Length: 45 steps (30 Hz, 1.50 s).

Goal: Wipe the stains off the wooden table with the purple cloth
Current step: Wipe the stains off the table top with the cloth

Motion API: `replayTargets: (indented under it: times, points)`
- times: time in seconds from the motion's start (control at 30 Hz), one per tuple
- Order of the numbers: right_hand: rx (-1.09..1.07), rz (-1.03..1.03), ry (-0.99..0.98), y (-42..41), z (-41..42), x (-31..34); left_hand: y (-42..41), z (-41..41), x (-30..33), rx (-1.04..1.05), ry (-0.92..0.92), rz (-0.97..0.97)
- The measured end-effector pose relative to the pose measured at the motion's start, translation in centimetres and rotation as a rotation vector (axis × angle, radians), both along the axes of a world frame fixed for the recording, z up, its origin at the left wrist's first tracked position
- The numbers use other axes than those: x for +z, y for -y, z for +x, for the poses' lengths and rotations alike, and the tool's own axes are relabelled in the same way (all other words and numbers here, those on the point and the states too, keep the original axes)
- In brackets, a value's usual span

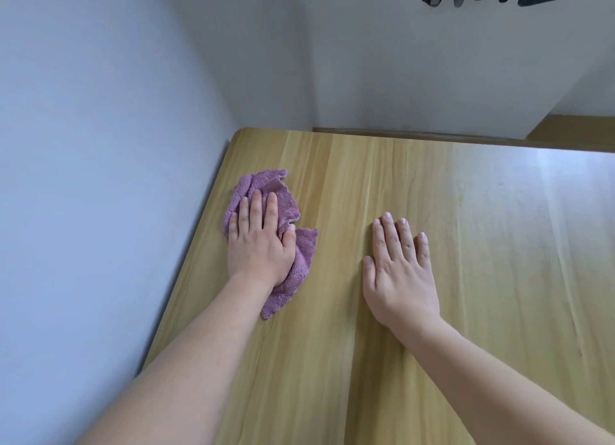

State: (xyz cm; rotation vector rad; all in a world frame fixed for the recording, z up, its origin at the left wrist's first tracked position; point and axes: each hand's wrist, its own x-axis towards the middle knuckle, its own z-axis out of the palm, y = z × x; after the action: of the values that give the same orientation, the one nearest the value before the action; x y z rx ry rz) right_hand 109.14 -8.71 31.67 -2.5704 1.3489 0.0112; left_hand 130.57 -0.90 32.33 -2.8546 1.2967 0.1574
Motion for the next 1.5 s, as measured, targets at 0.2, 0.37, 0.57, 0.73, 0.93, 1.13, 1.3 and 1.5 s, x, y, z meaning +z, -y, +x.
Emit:
replayTargets:
  times: [0.2,0.37,0.57,0.73,0.93,1.13,1.3,1.5]
  points:
    - [0.016,-0.019,0.002,0.2,0.2,-0.1,3.1,-7.1,-0.4,0.067,-0.041,-0.074]
    - [0.009,-0.008,0.005,0.3,0.1,-0.2,0.9,-6.2,-0.8,-0.161,-0.042,-0.025]
    - [0.017,-0.011,0.003,0.1,0.2,-0.2,-6.0,2.7,-0.7,-0.033,-0.002,-0.015]
    - [0.019,-0.016,0.015,0.2,0.1,-0.2,-7.1,4.0,-0.5,0.021,0.004,-0.021]
    - [0.017,-0.027,0.021,0.5,0.0,-0.3,-1.7,-5.7,-0.2,-0.123,0.001,-0.016]
    - [0.015,-0.040,0.013,0.4,0.2,-0.1,-1.6,-8.5,0.0,-0.443,-0.046,0.004]
    - [0.028,-0.024,0.008,0.3,0.0,-0.1,-10.3,0.0,-0.3,-0.103,-0.006,-0.022]
    - [0.024,-0.023,0.014,0.4,0.2,0.0,-12.7,0.8,-0.6,0.066,0.001,-0.055]
